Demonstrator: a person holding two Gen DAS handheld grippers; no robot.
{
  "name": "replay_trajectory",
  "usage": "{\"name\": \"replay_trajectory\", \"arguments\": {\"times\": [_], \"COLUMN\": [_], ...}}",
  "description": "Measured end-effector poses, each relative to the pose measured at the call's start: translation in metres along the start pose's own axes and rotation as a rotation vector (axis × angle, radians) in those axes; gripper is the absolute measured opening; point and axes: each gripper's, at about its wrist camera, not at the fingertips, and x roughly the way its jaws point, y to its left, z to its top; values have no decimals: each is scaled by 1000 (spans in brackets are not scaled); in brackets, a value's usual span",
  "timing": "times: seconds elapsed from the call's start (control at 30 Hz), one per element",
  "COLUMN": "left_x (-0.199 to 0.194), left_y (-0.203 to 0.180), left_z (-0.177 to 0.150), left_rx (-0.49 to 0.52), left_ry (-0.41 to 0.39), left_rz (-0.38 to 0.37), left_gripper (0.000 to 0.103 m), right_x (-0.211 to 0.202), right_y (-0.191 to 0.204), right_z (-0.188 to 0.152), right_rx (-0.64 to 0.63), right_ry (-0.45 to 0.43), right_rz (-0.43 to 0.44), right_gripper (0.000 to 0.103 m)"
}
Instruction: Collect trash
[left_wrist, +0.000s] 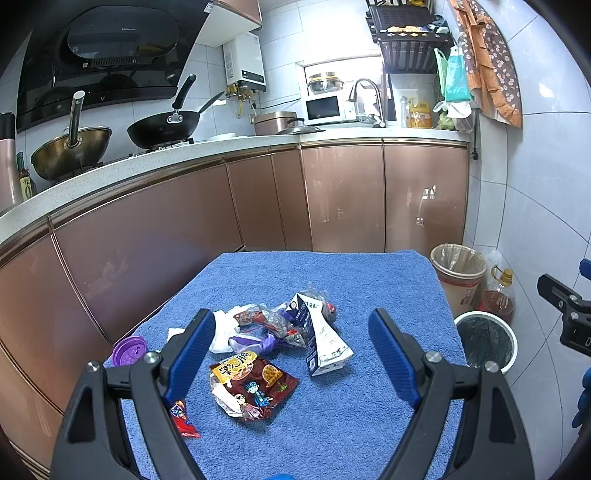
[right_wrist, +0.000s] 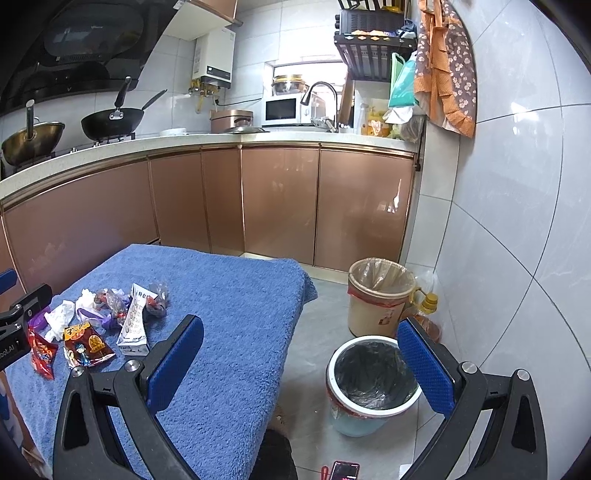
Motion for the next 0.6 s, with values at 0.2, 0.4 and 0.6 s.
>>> {"name": "replay_trajectory", "arguments": {"times": [0.2,0.4,0.6], "left_x": [-1,-8,-11], "left_y": [0,-5,-12], "left_z": [0,1,-2], "left_rx": [2,3,14], "left_ry": [-4,-25,-38], "left_rz": [-2,-6,-23], "left_gripper": [84,84,84], "right_x": [-2,-4,-7], "right_y": [1,1,0], "right_z": [1,1,1], "right_rx": [-5,-3,7], "right_ry": [-8,-11,-23], "right_rz": [-2,13,21], "right_gripper": [103,103,103]}}
